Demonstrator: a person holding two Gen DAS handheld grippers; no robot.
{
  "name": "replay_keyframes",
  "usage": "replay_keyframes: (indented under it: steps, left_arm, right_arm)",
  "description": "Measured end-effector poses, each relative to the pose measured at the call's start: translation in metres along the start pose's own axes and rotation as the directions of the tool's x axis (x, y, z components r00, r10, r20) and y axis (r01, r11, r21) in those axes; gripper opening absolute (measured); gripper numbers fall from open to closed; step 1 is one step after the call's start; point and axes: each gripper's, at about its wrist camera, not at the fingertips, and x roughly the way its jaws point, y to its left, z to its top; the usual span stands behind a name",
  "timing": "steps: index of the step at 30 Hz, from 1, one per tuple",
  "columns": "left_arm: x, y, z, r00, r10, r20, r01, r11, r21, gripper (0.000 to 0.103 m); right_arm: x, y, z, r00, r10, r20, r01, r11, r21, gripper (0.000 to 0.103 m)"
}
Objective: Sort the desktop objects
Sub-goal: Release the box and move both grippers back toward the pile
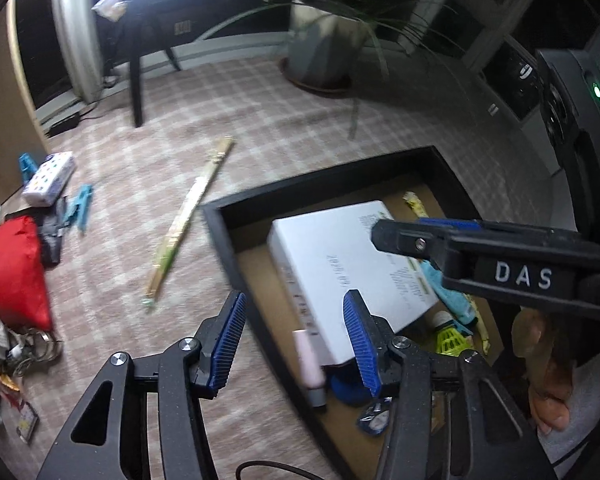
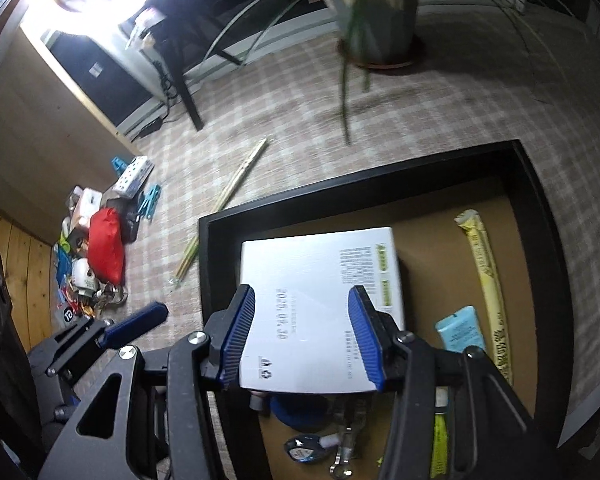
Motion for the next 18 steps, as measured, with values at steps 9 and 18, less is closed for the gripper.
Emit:
replay_keyframes:
  steps: [9,18]
  left_arm:
    - [-0.013,0.077,-0.004,0.997,0.076,0.008,-0.075,0.988,-0.136,0.048]
    - [-0.027,0.162,-0.007,0.987,0.162,0.006,-0.155,0.954,-0.257,0.049]
  right_arm:
    - [0.022,0.052,0.008,1.0,0.003,-0.022,-0.005,0.996,-0.093,0.048]
    - [0.05,0.122,0.022,0.998,0.034,-0.045,-0.042,0.981,-0.187,0.048]
